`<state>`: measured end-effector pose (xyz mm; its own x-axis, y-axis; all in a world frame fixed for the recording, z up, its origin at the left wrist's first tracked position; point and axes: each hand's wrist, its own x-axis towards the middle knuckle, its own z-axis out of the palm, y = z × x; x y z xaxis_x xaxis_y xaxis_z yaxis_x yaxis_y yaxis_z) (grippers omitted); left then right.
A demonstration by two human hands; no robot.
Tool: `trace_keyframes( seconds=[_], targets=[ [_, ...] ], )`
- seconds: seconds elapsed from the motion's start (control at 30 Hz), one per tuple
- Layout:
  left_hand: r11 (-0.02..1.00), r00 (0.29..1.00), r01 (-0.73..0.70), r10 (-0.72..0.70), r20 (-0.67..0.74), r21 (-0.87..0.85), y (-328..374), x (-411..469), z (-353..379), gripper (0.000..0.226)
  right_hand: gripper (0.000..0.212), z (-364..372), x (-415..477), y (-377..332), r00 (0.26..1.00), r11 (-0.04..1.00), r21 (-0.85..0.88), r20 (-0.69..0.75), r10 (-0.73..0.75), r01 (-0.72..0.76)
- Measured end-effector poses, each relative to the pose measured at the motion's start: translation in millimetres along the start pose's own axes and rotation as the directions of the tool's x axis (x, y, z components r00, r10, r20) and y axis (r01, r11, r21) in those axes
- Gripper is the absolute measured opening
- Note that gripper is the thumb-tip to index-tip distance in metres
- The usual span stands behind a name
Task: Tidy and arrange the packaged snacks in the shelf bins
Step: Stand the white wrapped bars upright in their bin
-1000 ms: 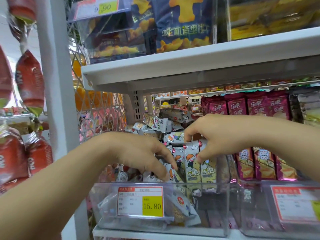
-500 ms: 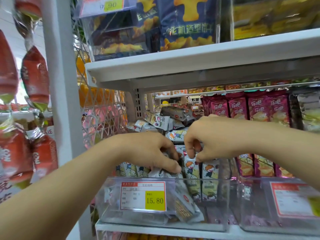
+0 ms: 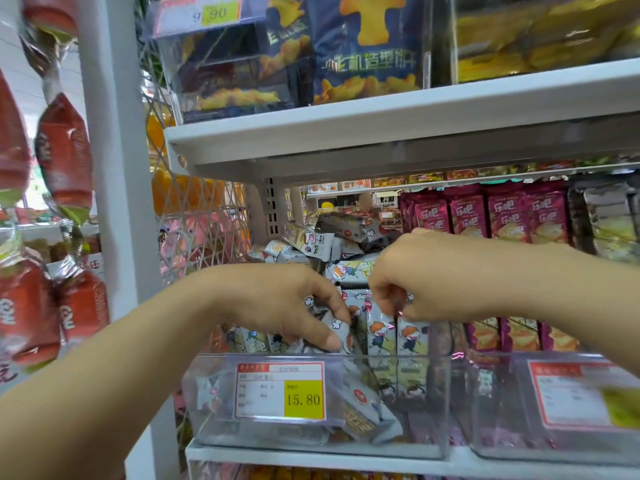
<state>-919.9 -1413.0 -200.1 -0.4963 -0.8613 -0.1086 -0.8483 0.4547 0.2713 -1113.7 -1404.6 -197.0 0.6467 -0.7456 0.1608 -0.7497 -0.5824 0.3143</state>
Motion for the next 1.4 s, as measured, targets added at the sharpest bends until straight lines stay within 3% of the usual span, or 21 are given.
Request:
trace_keyframes(
  seconds=[0.17, 0.3, 0.43, 0.6, 0.77, 0.83, 0.93, 1.13, 1.4],
  targets=[
    [0.998, 1.000, -0.008, 0.008, 0.005, -0.066, 0.5, 0.9, -1.3, 0.023, 0.020, -0.9, -0.2, 0.7, 0.998, 1.000, 0.019, 0.058, -0.025, 0.024],
    [0.974, 1.000, 0.018, -0.022, -0.016, -0.226, 6.1, 4.5, 0.2, 0.018, 0.025, -0.3, 2.1, 0.2, 0.998, 0.997, 0.073, 0.059, -0.031, 0.027],
    [0.978, 0.992, 0.058, -0.079, -0.095, -0.202, 20.3, 8.8, 2.7, 0.032, 0.033, 4.3, 4.6, -1.7, 1.000, 0.983, 0.184, 0.011, -0.016, 0.013],
    [0.979, 0.975, 0.071, -0.108, -0.192, -0.193, 24.7, 14.6, 7.2, 0.040, 0.032, 0.2, 5.1, -1.8, 0.998, 0.971, 0.239, 0.063, -0.020, 0.004],
    [0.876, 0.998, 0.021, -0.047, -0.043, -0.482, 12.1, 10.7, 4.7, 0.024, 0.037, 6.4, 8.7, -7.9, 0.999, 0.986, 0.158, 0.012, 0.049, -0.050],
    [0.855, 0.999, 0.026, -0.036, -0.009, -0.518, 4.9, 9.4, 2.1, 0.028, 0.036, 2.6, 6.4, -7.3, 0.997, 0.982, 0.180, 0.060, 0.048, -0.058],
    [0.904, 0.995, 0.031, -0.068, -0.073, -0.427, 2.1, 9.2, 3.0, 0.030, 0.025, -3.3, 3.7, -6.2, 0.990, 0.967, 0.245, 0.136, 0.031, -0.064],
    [0.998, 0.947, 0.024, -0.040, -0.320, -0.056, 2.4, 14.7, 6.6, 0.025, 0.028, -3.8, 2.8, -5.9, 0.992, 0.934, 0.337, 0.092, 0.089, -0.115],
    [0.993, 0.899, 0.073, -0.023, -0.438, 0.097, 3.3, 29.3, 17.4, 0.032, 0.040, 0.1, 2.7, -7.0, 0.988, 0.930, 0.344, -0.034, 0.148, -0.128]
  ],
)
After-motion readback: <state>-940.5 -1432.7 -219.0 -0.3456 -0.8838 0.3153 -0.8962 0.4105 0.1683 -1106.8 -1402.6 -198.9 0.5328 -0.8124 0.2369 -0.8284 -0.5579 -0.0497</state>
